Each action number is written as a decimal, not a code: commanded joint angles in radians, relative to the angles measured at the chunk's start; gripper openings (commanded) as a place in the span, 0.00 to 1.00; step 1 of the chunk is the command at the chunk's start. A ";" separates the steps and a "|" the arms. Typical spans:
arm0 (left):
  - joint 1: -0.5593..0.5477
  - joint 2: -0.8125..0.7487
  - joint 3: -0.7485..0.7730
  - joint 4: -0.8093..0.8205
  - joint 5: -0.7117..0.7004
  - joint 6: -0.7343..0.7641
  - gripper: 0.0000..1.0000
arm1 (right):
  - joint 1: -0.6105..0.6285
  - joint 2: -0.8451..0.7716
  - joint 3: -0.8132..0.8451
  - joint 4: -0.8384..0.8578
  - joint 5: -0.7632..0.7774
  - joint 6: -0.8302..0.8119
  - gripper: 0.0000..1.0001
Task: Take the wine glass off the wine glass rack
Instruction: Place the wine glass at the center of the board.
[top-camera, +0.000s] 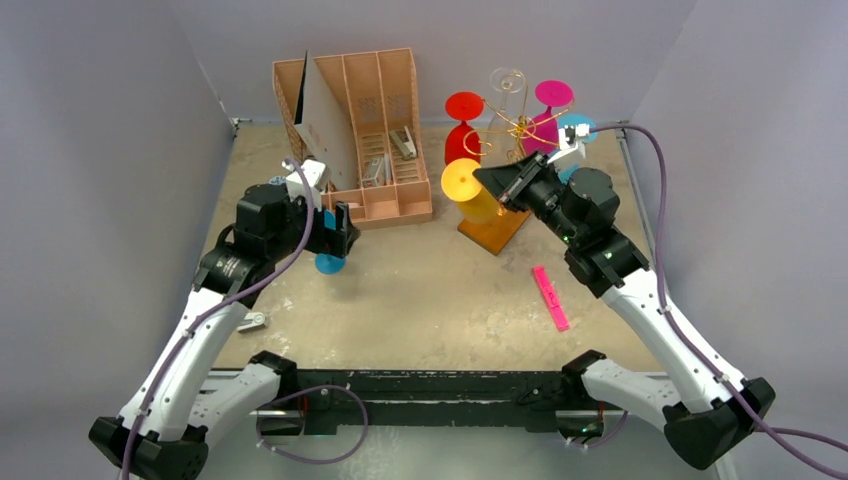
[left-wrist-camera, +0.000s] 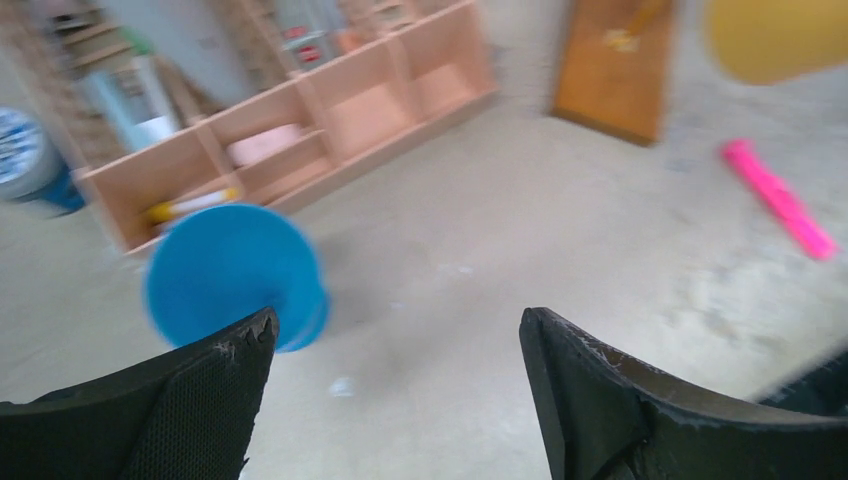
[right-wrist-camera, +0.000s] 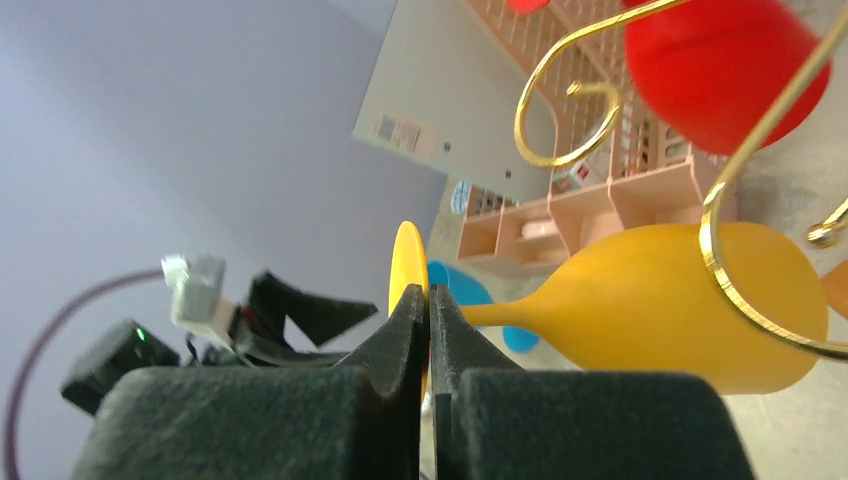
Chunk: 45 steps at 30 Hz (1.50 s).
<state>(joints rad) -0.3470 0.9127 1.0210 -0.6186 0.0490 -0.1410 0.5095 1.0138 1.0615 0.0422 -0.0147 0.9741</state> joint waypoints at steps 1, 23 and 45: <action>0.005 -0.054 0.056 0.031 0.402 -0.094 0.89 | 0.000 -0.067 0.040 -0.038 -0.253 -0.230 0.00; -0.205 -0.013 -0.136 0.336 0.763 -0.503 0.93 | 0.008 -0.084 -0.248 0.196 -0.808 -0.297 0.00; -0.235 0.116 -0.187 0.669 0.759 -0.678 0.00 | 0.058 0.058 -0.220 0.252 -0.936 -0.293 0.00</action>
<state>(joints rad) -0.5850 1.0168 0.8593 -0.1120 0.8001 -0.7650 0.5495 1.0698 0.7849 0.3779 -0.8684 0.7620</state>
